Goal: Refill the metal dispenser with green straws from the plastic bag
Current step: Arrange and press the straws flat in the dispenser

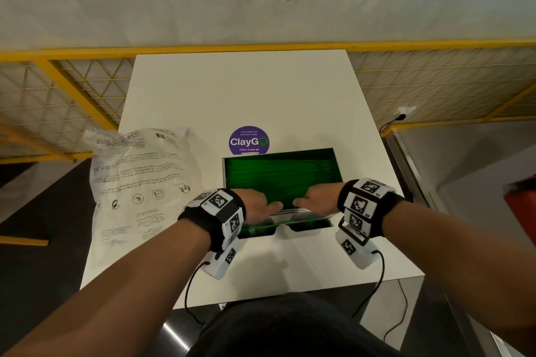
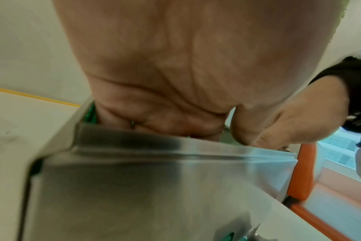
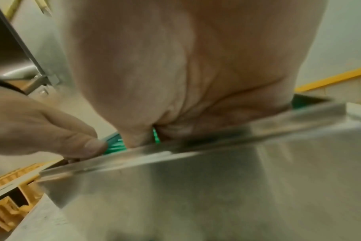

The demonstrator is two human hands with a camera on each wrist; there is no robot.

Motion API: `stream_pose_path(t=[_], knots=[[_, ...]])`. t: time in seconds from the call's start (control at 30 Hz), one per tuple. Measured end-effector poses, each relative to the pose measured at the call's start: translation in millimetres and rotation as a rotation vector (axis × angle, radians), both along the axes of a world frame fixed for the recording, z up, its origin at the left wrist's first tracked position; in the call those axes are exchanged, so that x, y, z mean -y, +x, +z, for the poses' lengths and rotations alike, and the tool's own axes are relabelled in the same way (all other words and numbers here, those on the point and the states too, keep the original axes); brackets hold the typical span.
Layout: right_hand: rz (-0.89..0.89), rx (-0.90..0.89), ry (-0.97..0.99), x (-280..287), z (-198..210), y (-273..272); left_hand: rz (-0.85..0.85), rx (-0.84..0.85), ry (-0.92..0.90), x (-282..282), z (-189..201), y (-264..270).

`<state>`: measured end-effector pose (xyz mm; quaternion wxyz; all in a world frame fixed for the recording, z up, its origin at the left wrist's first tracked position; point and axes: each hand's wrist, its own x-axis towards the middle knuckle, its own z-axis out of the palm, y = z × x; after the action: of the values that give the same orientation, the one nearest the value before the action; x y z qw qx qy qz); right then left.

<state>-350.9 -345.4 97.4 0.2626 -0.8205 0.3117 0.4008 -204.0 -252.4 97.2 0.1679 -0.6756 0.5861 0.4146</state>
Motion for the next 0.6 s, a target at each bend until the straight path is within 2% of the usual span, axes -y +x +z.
stream_pose_path(t=[0.13, 0.2, 0.33, 0.5, 0.6], knots=[[-0.010, -0.020, 0.023, -6.0, -1.4, 6.3, 0.010, 0.003, 0.067, 0.0, -5.0, -7.7], [0.009, -0.016, 0.026, -5.7, -3.6, 6.1, 0.004, 0.003, 0.054, -1.1, -8.4, -8.1], [-0.063, -0.008, 0.005, -4.4, -10.7, 0.5, -0.024, -0.007, 0.039, -4.2, -18.4, -5.5], [-0.054, 0.028, -0.003, -2.2, 2.1, -4.5, -0.044, -0.035, -0.037, -6.1, -13.1, 4.8], [-0.134, 0.007, -0.018, -6.2, 2.7, -1.0, -0.074, 0.025, -0.005, -6.3, -9.0, 3.0]])
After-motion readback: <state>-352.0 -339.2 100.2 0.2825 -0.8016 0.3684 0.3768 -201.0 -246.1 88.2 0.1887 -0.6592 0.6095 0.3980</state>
